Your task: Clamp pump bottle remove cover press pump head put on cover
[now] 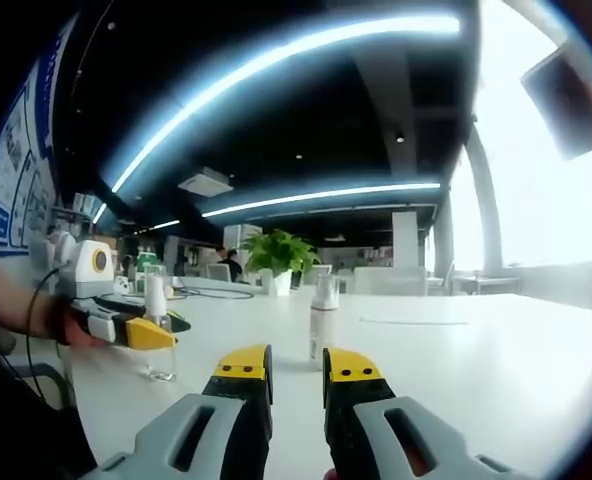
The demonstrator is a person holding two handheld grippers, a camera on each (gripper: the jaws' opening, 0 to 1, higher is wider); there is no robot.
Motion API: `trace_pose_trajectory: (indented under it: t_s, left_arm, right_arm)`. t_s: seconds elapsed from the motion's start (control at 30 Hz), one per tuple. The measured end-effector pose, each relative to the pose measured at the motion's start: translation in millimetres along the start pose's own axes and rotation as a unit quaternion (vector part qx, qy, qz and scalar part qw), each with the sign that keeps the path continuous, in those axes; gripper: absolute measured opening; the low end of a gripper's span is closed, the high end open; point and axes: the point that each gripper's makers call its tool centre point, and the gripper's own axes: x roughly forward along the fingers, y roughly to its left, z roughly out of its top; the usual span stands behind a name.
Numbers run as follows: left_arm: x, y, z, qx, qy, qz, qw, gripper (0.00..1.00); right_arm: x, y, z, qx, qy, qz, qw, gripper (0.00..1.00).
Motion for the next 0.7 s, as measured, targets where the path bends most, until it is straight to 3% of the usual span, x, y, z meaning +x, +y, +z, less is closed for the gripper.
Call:
trace_pose_trajectory:
  t_s: [0.23,0.33,0.5,0.7]
  left_arm:
    - [1.4,12.1,8.0,-0.009,-0.012,0.02,0.9997,0.16]
    - [3.5,23.6,11.2,-0.024,-0.016,0.044,0.9986,0.16]
    - [11.4,43.3,20.5,-0.01,-0.024,0.082,0.9963,0.16]
    - [18.5,70.5,27.9,-0.033,-0.036,0.119,0.9917,0.16]
  right_arm:
    - [-0.8,0.7,1.0,0.008,-0.004,0.005,0.9999,0.15]
    - [-1.4,1.2,1.5,0.011,-0.005,0.007,0.9999,0.15]
    - [-1.5,1.2,2.5,0.015,-0.007,0.007,0.9998,0.14]
    - [-2.1,0.0,3.0,0.02,-0.008,0.006,0.9997,0.14]
